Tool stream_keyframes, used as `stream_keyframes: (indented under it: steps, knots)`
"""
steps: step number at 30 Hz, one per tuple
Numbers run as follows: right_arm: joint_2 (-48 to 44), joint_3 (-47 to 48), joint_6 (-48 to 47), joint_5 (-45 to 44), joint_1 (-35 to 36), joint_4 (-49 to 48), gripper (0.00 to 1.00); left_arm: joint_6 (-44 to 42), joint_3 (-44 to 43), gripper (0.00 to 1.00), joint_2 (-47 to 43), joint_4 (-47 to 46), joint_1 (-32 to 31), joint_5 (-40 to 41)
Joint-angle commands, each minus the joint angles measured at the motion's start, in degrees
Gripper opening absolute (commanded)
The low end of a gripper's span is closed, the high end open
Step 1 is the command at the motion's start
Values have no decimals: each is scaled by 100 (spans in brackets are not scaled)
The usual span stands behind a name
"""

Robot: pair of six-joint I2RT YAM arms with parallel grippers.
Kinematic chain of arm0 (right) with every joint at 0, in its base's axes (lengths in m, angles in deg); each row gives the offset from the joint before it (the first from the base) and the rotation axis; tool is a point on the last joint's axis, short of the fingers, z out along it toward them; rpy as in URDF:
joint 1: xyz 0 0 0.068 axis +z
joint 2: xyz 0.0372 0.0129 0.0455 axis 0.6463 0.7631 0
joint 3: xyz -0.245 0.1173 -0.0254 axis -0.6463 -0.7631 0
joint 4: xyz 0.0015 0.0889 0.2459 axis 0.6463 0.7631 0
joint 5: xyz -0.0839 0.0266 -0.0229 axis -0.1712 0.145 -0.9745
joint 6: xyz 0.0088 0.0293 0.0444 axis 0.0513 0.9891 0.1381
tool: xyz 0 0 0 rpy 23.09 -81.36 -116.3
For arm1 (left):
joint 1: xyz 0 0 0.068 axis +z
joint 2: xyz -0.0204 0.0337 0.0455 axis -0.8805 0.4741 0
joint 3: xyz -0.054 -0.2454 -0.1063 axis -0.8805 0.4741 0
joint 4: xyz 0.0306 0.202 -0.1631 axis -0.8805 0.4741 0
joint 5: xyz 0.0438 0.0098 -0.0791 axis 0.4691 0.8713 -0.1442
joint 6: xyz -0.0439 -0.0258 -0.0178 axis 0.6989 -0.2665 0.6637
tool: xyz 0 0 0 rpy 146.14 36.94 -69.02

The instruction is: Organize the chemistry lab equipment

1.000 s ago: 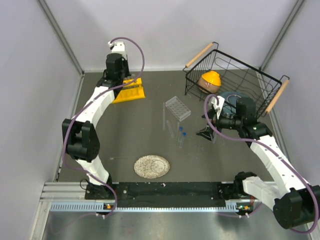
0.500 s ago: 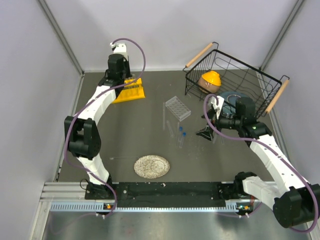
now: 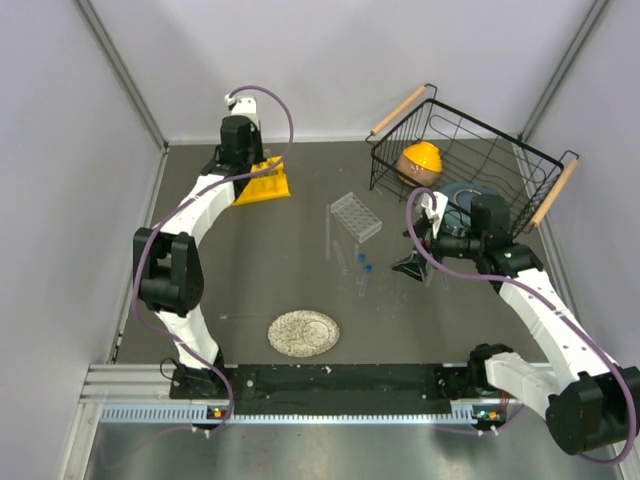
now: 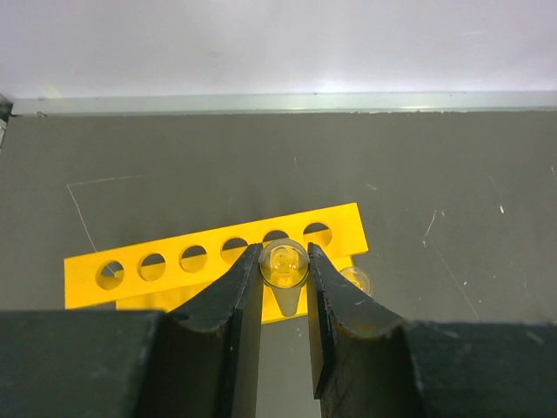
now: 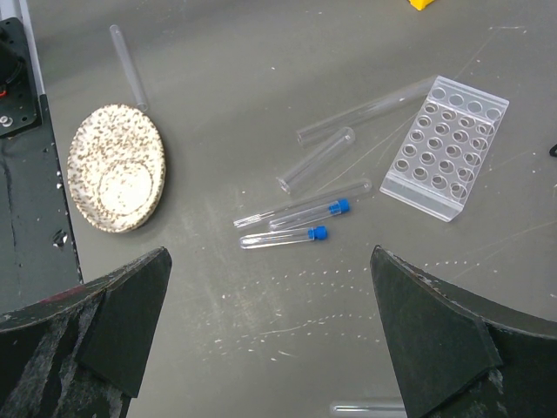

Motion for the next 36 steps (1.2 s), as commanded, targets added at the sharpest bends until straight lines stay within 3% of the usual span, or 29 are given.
stream_keyframes:
  steps: [1,7,21,32,36]
  knots:
    - [14,87,-129,149,-58,-38,99,100,199,3,60,-437,34,-37]
    - [31,78,-147,140,-58,-29,99,188,401,8,95,-560,34,-54]
    - [40,78,-217,131,-49,6,99,276,726,44,-194,-631,34,69]
    - [31,61,-367,140,-49,76,99,364,1060,74,-1275,-394,34,551]
    - [-21,17,-472,149,-49,85,99,390,1262,80,-1898,-305,43,666]
